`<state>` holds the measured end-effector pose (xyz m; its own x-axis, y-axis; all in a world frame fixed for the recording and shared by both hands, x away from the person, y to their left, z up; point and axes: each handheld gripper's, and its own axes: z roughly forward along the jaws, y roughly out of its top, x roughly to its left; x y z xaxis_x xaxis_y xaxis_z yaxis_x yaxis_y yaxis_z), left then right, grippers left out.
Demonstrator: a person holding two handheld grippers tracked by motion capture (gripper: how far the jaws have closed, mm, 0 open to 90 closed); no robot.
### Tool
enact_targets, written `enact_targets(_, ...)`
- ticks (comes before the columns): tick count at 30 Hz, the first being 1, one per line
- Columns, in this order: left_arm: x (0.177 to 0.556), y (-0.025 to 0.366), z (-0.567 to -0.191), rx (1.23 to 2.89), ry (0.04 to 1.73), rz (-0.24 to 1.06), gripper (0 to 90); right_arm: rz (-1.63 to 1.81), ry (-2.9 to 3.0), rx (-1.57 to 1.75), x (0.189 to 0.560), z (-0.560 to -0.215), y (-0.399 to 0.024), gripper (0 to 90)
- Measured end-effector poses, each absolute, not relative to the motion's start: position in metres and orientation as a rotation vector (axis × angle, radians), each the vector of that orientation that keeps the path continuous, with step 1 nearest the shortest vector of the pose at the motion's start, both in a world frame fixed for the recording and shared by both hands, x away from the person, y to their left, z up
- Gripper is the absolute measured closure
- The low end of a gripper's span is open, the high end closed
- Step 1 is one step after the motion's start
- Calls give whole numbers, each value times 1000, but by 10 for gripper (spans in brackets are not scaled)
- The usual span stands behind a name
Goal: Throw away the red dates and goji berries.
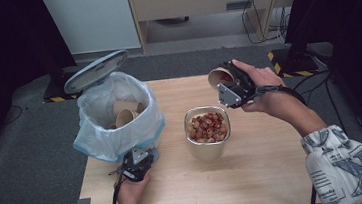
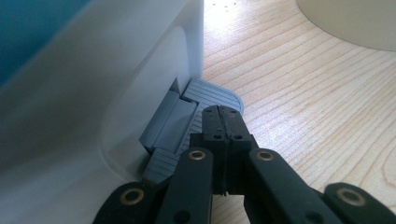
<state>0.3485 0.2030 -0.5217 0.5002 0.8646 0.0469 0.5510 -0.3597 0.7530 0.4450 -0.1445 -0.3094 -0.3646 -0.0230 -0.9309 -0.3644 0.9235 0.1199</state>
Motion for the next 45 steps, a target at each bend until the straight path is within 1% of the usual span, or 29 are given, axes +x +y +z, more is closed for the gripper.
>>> enact_targets(27, 348, 203, -522, 2060, 1155, 583, 893, 686, 2061, -7, 461, -309, -179, 317)
enact_targets(45, 348, 203, -522, 2060, 1154, 584, 892, 787, 2099, 96, 466, -313, -200, 313)
